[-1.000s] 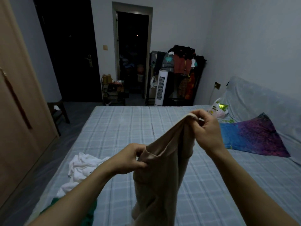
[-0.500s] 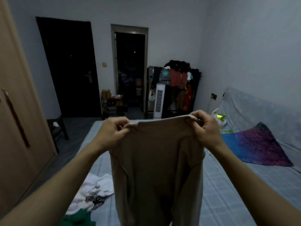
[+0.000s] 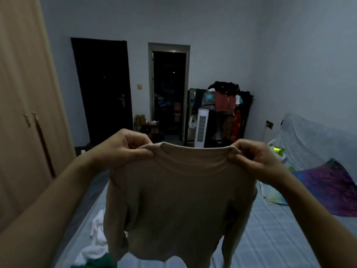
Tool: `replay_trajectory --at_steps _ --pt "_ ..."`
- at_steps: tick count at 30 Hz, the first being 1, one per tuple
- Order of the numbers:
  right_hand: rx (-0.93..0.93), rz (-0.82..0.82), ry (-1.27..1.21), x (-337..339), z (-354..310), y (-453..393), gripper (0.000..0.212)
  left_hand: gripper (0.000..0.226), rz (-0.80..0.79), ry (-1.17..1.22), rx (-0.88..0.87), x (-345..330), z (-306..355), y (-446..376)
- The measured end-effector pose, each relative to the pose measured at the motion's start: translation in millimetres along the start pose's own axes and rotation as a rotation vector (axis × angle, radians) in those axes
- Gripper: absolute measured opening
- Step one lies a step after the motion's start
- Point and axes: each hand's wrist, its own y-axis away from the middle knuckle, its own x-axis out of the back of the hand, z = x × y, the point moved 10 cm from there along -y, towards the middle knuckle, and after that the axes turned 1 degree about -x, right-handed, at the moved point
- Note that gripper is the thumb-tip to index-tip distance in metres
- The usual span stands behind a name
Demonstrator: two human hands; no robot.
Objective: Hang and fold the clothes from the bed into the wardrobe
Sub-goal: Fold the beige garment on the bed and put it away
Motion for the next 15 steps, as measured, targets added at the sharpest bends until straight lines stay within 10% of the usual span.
replay_trajectory --at_steps 15 --pt "-0.508 -0.171 -0.06 -61 102 -10 0.006 0.011 0.241 0.052 0.43 -16 -113 -3"
